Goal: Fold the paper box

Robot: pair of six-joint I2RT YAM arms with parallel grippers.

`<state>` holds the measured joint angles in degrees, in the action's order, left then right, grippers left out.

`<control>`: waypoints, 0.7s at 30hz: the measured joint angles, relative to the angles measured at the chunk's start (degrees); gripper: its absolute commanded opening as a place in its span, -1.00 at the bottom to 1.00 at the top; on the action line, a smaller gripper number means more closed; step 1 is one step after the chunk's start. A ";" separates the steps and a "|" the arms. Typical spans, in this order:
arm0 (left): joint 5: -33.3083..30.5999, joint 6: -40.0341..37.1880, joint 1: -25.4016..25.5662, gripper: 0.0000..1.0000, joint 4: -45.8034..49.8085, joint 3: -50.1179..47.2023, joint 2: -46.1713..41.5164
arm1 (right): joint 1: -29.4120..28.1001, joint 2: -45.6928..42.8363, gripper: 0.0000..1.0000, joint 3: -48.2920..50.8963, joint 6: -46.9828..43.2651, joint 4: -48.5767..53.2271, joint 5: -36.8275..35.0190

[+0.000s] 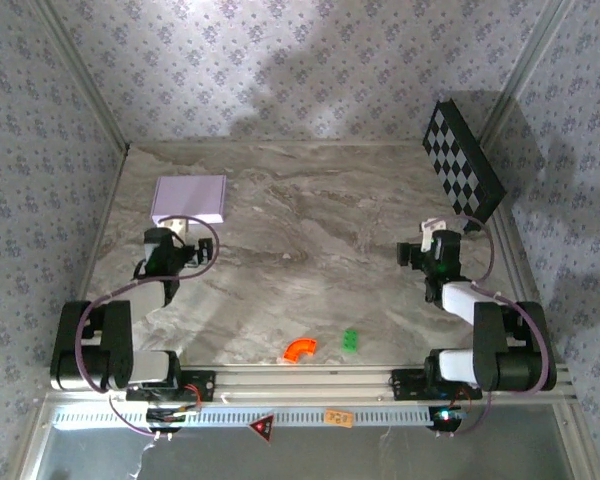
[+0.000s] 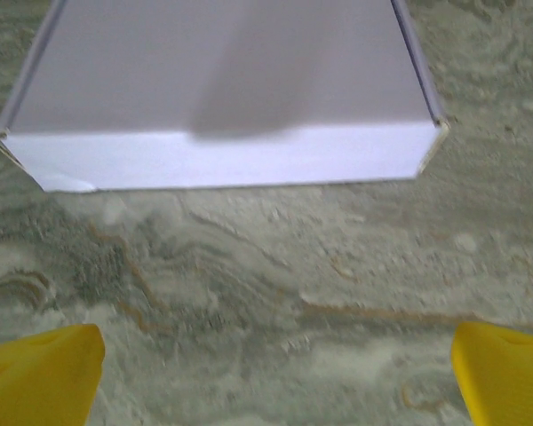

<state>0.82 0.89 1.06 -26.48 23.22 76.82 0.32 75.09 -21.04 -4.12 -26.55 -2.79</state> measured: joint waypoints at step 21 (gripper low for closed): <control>2.82 -0.87 -2.95 0.99 -18.62 0.24 11.15 | 2.27 12.76 0.98 0.11 2.36 -20.44 5.22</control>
<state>3.64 0.01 -1.89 -45.10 23.46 87.96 2.59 87.85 -20.93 -1.76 -46.98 2.44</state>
